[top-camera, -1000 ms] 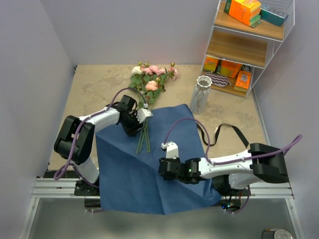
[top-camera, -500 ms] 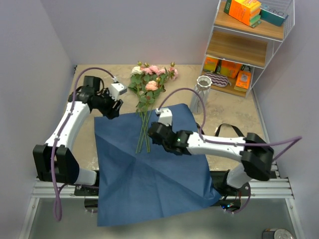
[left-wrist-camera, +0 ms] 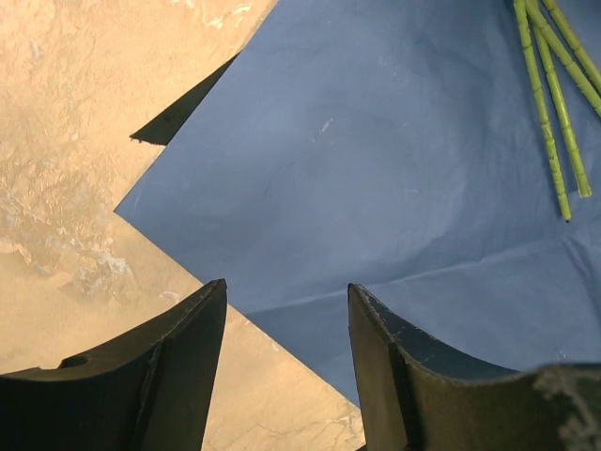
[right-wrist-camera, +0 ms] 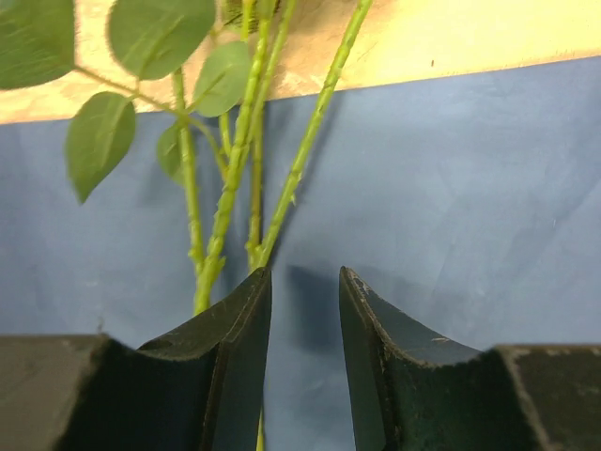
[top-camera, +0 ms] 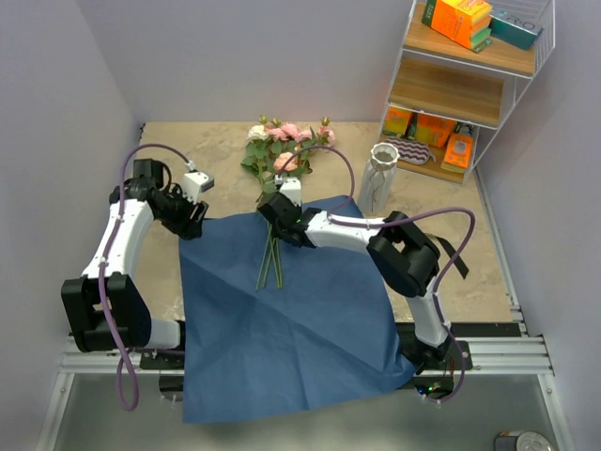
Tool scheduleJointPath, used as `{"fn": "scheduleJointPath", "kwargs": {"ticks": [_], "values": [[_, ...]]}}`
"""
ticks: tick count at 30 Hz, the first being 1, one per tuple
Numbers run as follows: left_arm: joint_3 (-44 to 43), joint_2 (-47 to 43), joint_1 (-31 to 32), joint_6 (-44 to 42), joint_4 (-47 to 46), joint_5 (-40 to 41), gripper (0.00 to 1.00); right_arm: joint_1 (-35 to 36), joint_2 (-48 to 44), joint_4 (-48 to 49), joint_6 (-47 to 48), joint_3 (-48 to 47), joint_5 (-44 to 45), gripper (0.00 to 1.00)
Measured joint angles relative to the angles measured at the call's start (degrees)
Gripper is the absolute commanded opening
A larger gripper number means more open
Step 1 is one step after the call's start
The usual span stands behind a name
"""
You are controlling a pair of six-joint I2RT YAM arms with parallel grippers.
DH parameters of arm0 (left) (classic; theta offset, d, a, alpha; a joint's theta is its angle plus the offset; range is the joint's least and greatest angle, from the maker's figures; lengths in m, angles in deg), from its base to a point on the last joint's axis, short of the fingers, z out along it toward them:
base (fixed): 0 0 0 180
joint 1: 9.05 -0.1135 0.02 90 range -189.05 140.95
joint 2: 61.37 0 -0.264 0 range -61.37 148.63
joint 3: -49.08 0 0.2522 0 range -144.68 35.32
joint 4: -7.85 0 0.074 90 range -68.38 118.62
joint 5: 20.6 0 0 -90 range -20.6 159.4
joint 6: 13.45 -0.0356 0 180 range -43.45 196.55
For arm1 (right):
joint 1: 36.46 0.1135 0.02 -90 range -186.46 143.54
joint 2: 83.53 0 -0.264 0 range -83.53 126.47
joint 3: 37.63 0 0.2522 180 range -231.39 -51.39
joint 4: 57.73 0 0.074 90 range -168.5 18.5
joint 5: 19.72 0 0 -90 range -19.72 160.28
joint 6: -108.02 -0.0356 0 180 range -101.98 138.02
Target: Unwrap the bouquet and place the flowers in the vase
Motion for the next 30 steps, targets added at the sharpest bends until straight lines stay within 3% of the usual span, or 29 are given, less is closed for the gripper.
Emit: {"fn": "scheduleJointPath", "kwargs": {"ticks": [14, 30], "values": [[3.6, -2.3, -1.2, -2.3, -0.2, -1.2, 0.56, -3.2, 6.1, -0.5, 1.1, -9.2, -1.2, 0.31], [4.6, -4.0, -5.4, -6.3, 0.1, -1.9, 0.56, -6.9, 8.7, -2.7, 2.1, -10.9, -1.1, 0.32]]}}
